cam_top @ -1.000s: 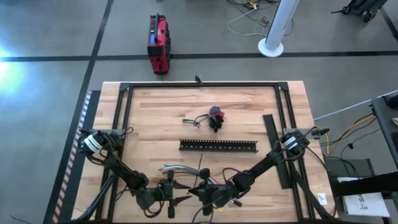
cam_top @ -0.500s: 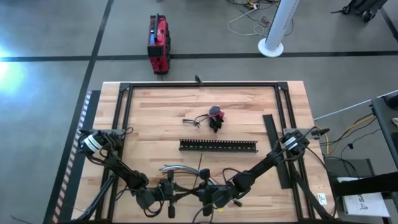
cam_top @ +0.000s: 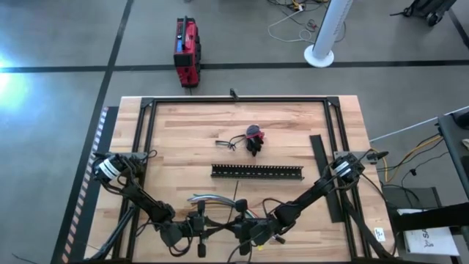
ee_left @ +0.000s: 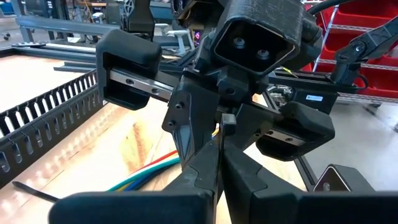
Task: Ziptie cables
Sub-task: Wrap the cable wires with black zip tie
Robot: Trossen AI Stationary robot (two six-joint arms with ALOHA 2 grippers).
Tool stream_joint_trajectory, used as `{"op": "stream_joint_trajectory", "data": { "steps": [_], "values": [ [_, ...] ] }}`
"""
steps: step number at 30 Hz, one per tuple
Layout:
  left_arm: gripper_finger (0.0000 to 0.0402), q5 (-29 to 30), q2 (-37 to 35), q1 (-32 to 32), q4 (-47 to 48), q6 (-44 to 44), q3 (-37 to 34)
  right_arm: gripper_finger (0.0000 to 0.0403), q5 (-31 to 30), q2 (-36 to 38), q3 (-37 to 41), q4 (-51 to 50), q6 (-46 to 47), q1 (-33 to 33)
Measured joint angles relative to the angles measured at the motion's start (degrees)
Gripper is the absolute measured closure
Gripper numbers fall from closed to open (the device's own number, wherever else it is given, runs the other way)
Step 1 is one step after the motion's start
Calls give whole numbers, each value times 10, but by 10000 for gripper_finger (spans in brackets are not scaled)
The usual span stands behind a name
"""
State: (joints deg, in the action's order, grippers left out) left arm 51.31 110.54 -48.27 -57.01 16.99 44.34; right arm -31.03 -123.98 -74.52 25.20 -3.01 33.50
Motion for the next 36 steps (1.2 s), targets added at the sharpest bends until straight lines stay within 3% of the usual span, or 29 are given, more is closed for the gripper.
{"op": "stream_joint_trajectory", "data": {
  "steps": [11, 17, 22, 36],
  "values": [
    [385, -14, -1, 0, -2, -21, 0, 403, -5, 0, 0, 0, 19, 0],
    [369, -14, -40, 0, 62, -30, 0, 403, -6, 0, -1, 0, 19, 1],
    [376, -14, -69, 0, 97, -29, -1, 403, -6, 1, -1, 1, 19, 1],
    [381, -14, -68, 0, 105, -13, -1, 403, -6, 1, -1, 2, 20, 1]
  ]
}}
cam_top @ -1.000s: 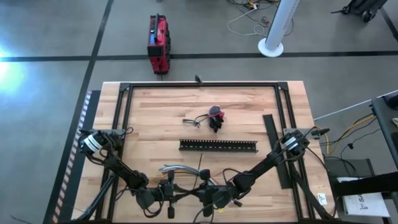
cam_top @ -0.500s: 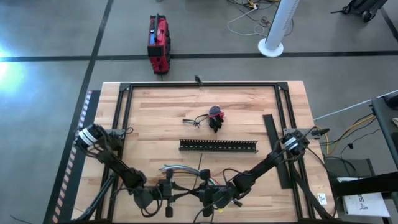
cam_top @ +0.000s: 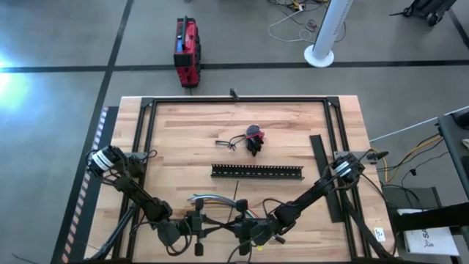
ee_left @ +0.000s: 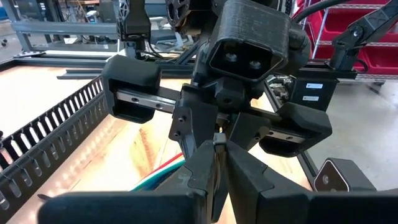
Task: Ziptie cables
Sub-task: Wrap the cable wires with black zip tie
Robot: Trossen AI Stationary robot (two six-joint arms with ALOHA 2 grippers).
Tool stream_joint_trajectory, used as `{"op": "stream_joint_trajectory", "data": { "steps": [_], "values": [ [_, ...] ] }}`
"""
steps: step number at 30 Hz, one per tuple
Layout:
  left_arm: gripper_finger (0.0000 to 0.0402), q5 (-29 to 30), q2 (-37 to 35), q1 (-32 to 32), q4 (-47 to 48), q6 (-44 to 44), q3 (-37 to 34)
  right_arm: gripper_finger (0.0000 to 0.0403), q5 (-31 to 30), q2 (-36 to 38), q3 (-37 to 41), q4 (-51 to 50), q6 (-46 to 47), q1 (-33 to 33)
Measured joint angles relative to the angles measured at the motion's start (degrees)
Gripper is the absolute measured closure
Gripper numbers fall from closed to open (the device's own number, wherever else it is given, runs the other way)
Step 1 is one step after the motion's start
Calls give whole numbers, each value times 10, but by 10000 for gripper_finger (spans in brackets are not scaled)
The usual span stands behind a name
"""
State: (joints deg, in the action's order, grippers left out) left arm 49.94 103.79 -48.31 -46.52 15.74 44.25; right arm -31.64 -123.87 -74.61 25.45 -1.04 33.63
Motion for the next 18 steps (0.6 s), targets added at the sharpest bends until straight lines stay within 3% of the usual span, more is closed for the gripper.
{"op": "stream_joint_trajectory", "data": {
  "steps": [18],
  "values": [
    [401, 6, 0, 0, 7, 13, 0, 403, 0, 0, 0, 2, 0, 0]
  ]
}}
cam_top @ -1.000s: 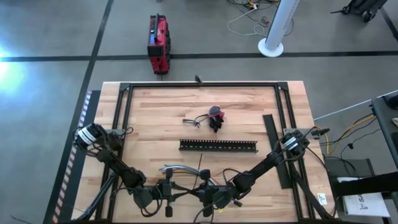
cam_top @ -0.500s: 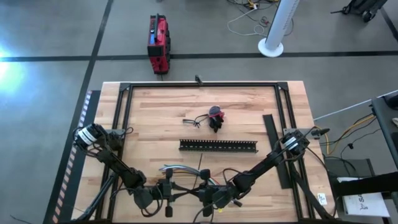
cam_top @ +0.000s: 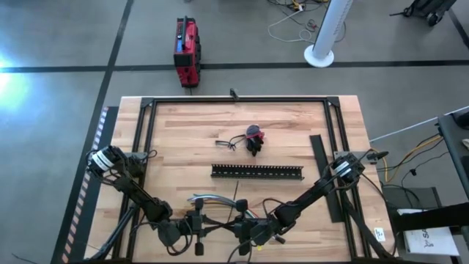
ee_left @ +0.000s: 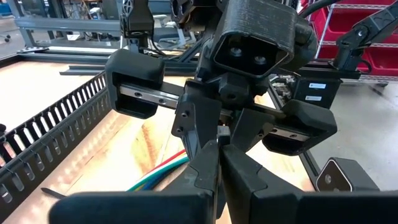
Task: Ziptie cables
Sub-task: Wrap the cable wires with black zip tie
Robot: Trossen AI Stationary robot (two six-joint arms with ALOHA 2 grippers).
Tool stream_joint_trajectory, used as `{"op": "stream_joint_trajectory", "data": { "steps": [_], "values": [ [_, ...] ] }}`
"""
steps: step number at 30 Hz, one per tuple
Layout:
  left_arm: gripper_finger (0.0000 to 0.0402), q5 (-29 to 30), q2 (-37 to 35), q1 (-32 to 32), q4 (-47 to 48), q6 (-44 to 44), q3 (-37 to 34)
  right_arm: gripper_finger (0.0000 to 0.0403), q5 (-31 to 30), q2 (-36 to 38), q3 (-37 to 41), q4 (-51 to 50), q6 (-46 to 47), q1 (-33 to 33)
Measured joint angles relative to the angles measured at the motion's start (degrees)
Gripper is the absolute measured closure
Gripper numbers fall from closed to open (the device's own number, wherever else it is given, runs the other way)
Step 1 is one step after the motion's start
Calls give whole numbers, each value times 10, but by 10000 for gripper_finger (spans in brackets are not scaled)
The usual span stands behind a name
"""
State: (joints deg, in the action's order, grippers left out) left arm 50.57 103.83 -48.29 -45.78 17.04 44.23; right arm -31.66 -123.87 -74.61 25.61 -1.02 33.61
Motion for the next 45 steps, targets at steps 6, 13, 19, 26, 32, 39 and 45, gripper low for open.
{"op": "stream_joint_trajectory", "data": {
  "steps": [6, 13, 19, 26, 32, 39, 45],
  "values": [
    [401, 0, 0, 0, -1, 2, 0, 403, 0, 0, 0, 0, 0, 0],
    [401, -1, 0, 0, 0, 2, 0, 400, 1, 0, 0, 0, 10, 0],
    [402, -21, 0, 0, 1, 2, 0, 356, 6, 0, 0, 0, 10, 0],
    [402, -51, 0, 0, 1, 5, 0, 280, 7, 13, 0, -35, 10, 4],
    [402, -66, 0, 0, 4, 11, 0, 243, 14, 58, 0, -178, 66, 11],
    [402, -81, 0, 0, 5, 15, 0, 231, 17, 106, 1, -361, 183, -2],
    [402, -88, 0, 0, 5, 17, 0, 238, 33, 99, 4, -451, 315, -61]
  ]
}}
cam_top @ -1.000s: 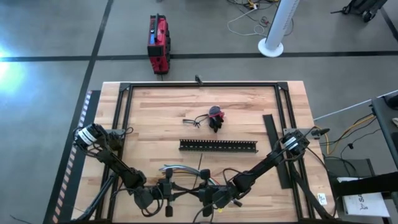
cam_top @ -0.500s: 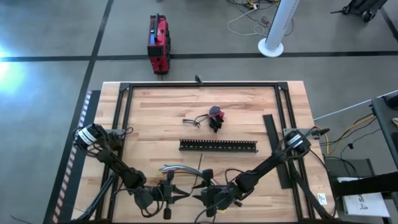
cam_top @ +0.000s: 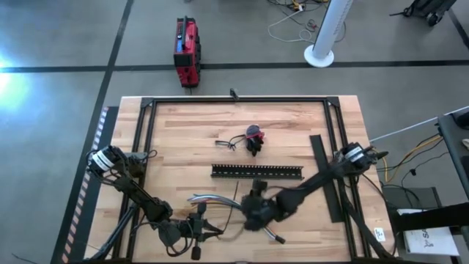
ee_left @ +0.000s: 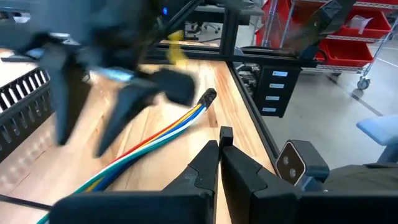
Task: Ziptie cables
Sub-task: Wrap the cable wires with black zip tie
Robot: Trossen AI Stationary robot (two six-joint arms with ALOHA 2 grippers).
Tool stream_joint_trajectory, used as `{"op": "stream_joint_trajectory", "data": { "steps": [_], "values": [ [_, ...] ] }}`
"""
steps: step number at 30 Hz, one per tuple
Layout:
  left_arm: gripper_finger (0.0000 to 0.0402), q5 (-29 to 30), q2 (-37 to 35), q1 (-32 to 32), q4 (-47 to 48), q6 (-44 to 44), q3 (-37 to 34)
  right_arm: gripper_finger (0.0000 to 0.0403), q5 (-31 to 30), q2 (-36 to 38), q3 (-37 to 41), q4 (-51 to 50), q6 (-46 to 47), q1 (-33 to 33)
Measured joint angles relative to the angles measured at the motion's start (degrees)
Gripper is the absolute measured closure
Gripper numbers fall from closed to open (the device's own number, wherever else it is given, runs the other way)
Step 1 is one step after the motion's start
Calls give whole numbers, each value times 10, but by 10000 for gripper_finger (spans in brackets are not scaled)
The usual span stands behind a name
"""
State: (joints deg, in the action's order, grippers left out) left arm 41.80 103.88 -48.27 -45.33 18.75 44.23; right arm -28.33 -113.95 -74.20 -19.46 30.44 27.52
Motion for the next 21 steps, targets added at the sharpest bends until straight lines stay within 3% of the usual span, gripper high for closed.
{"op": "stream_joint_trajectory", "data": {
  "steps": [9, 21],
  "values": [
    [402, -12, 0, 0, 9, 21, 0, 234, 77, -23, 27, 53, 60, -72],
    [402, -24, 0, 0, 48, 47, 0, 242, 119, -19, 35, 61, 9, -150]
  ]
}}
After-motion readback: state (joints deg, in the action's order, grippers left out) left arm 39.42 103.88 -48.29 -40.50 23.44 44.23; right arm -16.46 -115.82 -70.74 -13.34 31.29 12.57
